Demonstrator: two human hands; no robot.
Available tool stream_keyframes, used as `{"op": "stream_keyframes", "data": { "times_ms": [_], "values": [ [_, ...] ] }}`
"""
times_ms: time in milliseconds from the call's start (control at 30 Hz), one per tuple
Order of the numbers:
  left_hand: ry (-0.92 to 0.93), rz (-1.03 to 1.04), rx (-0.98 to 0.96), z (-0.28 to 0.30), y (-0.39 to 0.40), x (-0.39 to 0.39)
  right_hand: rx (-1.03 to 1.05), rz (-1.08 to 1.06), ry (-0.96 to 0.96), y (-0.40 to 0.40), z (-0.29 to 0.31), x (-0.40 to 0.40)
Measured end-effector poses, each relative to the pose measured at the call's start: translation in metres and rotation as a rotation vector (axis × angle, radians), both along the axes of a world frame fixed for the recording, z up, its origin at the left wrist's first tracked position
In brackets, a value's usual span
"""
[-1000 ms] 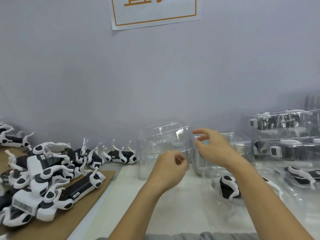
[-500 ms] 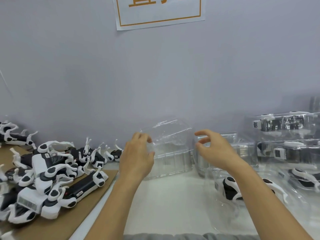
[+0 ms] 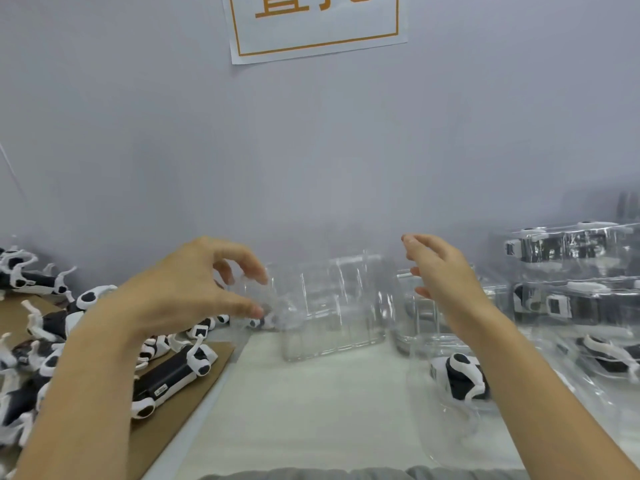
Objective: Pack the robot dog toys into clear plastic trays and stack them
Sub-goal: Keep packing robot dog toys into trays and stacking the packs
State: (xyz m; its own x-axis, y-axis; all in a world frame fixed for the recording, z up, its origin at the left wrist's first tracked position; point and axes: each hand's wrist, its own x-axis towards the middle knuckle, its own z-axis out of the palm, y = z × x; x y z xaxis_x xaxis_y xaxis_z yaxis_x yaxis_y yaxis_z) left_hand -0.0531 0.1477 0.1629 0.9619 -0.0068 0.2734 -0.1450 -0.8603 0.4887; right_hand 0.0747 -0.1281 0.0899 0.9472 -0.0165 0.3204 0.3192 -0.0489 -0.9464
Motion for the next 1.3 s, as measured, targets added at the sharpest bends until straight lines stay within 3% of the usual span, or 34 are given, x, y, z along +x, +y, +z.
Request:
{"op": "stream_keyframes", "data": {
  "times_ms": [200,433,567,667,733,933,1033,1300],
  "values": [
    [0.493,-0.039,0.204,-0.018,0.001,0.010,0.001,-0.002,0.013,0.000,0.000,-0.002],
    [0.705,-0.052,0.313,-0.060,-0.013,0.041,-0.061,-0.002,0.032,0.002,-0.001,-0.005],
    [0.585,-0.023,0.165,-0.057,-0.009,0.042,-0.096,0.021,0.043,0.003,-0.001,-0.007],
    [0.356,0.154,0.074,-0.057,0.004,0.047,-0.143,0.023,0.039,0.004,-0.002,-0.007],
    [0.272,0.315,0.157,-0.063,0.017,0.051,-0.172,0.034,0.038,0.006,-0.004,-0.007],
    [0.487,0.599,0.321,-0.121,0.035,0.062,-0.266,0.079,0.039,0.010,-0.007,-0.008],
    [0.373,0.723,0.331,-0.139,0.028,0.067,-0.327,0.107,0.050,0.011,-0.007,-0.010],
    [0.096,0.678,0.073,-0.121,0.040,0.069,-0.440,0.188,0.060,0.016,-0.008,-0.017]
  ]
}}
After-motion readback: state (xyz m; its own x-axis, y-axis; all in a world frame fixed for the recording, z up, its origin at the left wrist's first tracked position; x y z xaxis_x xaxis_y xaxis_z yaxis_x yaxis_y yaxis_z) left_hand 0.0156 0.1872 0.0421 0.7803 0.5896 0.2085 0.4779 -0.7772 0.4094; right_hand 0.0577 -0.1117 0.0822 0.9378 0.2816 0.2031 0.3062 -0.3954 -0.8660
